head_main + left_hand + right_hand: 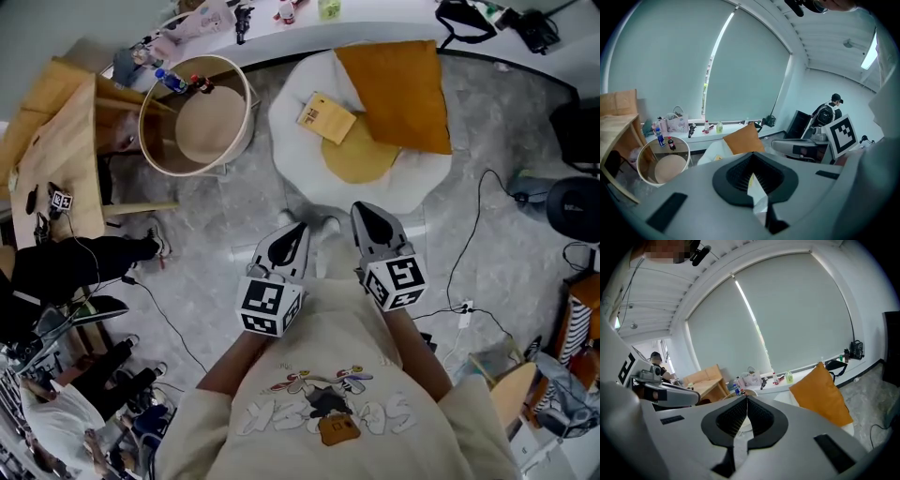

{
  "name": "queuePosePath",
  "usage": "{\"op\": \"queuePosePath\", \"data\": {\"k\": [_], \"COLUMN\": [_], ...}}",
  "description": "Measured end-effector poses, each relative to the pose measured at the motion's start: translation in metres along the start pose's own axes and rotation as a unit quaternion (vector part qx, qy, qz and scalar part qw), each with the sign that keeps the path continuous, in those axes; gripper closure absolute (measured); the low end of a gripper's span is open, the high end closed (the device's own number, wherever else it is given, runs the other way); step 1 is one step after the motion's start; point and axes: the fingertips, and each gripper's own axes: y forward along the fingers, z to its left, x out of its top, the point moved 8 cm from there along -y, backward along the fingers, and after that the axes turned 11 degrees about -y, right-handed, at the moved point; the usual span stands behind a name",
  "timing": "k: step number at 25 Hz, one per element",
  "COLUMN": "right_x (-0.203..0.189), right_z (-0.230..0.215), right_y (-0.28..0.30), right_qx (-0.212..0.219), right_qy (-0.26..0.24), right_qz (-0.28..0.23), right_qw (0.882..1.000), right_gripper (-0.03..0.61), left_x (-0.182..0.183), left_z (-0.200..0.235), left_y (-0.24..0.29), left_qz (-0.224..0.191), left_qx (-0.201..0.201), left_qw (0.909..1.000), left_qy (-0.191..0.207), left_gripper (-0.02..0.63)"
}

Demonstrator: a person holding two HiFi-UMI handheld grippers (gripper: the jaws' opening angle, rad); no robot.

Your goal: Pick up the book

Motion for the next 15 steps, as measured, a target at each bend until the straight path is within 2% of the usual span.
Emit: {"op": "queuePosePath", "data": {"k": [4,9,15], "right_x": [-0.007,-0.008,0.001], "right_z": [0.001,-0.006,-0.012], "right_y": [0.011,0.031,0.067], "right_qx": [-0.005,-0.010,-0.032], "right_qy": [-0.019,-0.017,-0.010], "right_qz": [0.018,0.031,0.035], "right_qw": [1.000,0.999,0.999], "right_gripper": [0.555,0.555,0.555], "left_x": [0.004,0.018,0.036], "left_z": [0.015,0.038,0.072], "left_y": [0.014,0.041,0.072], "left_qz": [0.012,0.021,0.045], "left_qx": [-0.011,-0.017,-0.043], "left_qw": [0.9999,0.9996,0.9979], "left_qy": [0.005,0.002,0.017], "left_gripper": [0.607,0.607,0.607]}}
